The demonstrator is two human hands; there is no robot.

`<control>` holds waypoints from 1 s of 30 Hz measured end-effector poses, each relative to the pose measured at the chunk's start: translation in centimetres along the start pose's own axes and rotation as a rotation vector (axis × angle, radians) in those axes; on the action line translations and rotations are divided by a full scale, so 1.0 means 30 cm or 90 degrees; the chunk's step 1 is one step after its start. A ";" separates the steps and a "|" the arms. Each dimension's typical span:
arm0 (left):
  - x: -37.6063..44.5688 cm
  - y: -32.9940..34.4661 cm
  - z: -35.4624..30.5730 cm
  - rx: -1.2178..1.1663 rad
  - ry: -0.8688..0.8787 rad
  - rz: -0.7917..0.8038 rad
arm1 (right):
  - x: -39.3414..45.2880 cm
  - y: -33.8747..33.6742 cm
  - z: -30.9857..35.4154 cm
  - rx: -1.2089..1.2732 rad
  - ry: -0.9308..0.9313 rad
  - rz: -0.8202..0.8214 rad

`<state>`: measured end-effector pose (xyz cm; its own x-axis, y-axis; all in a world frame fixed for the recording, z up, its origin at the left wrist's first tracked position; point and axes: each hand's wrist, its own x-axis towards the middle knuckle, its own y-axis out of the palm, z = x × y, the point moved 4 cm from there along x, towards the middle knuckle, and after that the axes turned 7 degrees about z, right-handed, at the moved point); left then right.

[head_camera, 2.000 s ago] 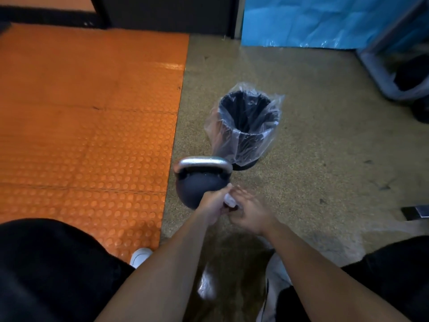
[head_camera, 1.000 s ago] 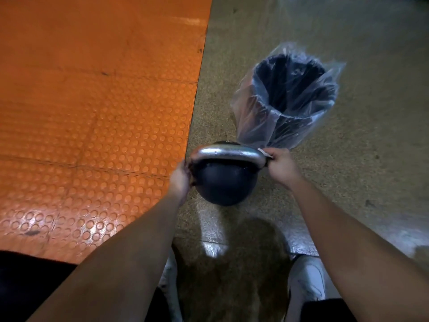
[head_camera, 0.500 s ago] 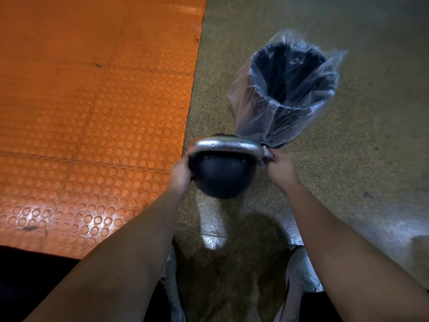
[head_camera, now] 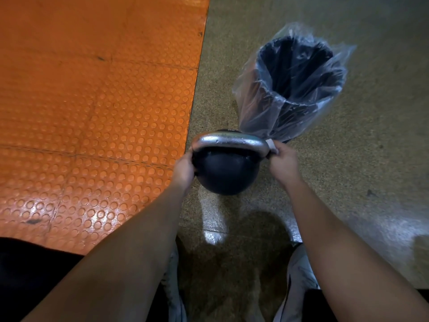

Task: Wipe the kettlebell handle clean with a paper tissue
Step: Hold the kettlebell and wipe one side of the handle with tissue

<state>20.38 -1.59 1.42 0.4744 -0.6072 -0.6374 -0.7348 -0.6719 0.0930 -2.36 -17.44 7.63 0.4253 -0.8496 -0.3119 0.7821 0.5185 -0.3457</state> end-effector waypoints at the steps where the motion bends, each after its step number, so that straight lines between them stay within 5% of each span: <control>1: 0.000 0.002 0.000 -0.002 0.001 0.006 | -0.011 -0.004 -0.014 -0.002 0.009 -0.013; 30: 0.005 -0.004 0.008 0.016 0.010 -0.012 | -0.034 -0.002 0.028 0.015 0.017 -0.018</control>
<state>20.42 -1.51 1.12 0.4955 -0.6008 -0.6273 -0.7375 -0.6726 0.0617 -2.45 -16.68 8.71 0.3903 -0.8609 -0.3263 0.8046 0.4913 -0.3336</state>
